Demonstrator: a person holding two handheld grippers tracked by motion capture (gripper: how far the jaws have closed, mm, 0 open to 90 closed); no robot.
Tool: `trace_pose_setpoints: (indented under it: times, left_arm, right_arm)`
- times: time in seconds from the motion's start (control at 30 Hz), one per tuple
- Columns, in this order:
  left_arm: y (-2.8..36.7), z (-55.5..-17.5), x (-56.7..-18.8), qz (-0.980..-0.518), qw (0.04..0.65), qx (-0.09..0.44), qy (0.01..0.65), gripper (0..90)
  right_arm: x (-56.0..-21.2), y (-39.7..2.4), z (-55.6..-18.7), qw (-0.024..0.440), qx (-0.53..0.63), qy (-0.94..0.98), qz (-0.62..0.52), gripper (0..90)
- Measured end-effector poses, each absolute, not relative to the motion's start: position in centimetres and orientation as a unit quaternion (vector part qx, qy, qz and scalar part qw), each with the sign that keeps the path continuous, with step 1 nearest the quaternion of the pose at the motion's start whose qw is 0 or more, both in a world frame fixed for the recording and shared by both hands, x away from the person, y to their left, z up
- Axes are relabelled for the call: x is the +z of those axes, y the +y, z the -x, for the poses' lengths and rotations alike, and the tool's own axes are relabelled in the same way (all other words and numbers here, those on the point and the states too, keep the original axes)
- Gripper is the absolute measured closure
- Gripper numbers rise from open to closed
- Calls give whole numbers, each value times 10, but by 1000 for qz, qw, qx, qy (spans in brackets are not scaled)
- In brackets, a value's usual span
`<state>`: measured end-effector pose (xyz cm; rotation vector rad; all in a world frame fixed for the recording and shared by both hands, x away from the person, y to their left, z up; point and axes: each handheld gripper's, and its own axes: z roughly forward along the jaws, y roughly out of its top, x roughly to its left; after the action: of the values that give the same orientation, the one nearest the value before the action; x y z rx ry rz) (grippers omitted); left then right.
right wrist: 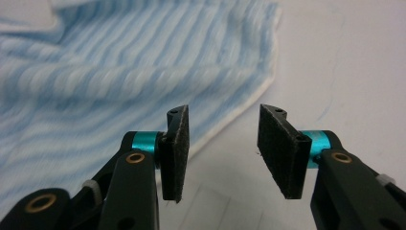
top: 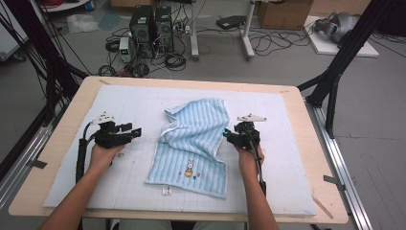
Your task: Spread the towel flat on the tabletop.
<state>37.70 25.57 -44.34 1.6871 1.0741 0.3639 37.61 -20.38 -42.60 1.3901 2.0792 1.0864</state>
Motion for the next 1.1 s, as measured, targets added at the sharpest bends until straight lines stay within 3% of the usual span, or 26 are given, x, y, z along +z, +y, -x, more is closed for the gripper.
trace_pose_setpoints:
  times: [0.13, 0.3, 0.4, 0.63, 0.97, 1.1]
  left_arm:
    - [256, -376, -440, -698, 522, 172, 460, 270]
    - [257, -375, -440, -696, 531, 171, 453, 270]
    - [255, -374, -438, -696, 541, 167, 441, 274]
    - [235, -372, -441, -733, 529, 155, 398, 301]
    - [216, -372, -444, -747, 526, 128, 386, 304]
    - [189, -371, -444, -783, 492, 125, 358, 370]
  right_arm:
    - [-430, -206, -358, 179, 418, 764, -458, 497]
    - [-432, -209, -335, 174, 443, 765, -434, 327]
    - [-431, -211, -324, 196, 444, 766, -421, 326]
    - [-432, -213, -319, 200, 438, 769, -420, 351]
    - [-437, -214, -321, 179, 433, 778, -418, 356]
    - [-435, -214, -321, 172, 437, 778, -417, 350]
